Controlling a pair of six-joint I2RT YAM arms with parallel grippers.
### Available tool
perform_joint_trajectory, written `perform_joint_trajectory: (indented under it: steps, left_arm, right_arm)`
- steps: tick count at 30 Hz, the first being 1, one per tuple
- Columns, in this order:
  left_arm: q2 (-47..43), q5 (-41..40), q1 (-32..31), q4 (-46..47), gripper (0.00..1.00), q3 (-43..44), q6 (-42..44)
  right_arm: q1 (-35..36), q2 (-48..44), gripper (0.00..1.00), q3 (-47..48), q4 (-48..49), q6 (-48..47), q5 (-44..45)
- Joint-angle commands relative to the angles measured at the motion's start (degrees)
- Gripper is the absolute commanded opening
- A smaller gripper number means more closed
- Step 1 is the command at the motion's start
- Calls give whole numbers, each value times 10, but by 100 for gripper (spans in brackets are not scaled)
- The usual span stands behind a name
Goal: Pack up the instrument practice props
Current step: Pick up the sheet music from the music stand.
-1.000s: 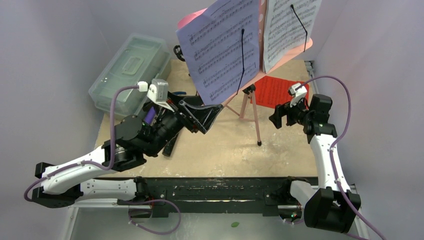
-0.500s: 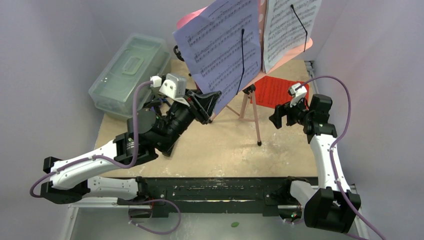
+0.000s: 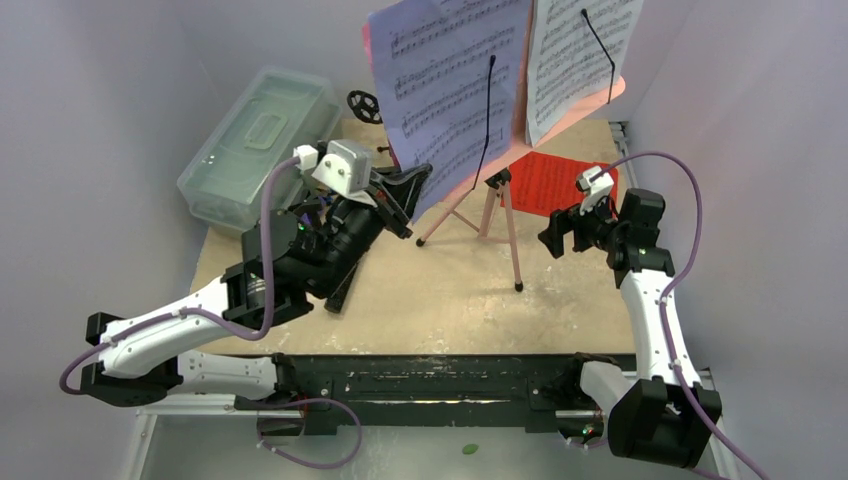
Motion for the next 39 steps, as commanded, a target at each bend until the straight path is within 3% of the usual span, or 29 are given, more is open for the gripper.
perform_joint_trajectory:
  steps: [1, 21, 39]
  left_arm:
    - [-22, 20, 1, 44, 0, 37, 50]
    - [-14, 55, 1, 111, 0, 115, 125]
    - [-62, 114, 1, 190, 0, 107, 111]
  right_arm:
    - [-1, -13, 99, 8, -6, -8, -21]
    - [0, -13, 99, 7, -9, -12, -29]
    - [0, -13, 99, 7, -12, -14, -37]
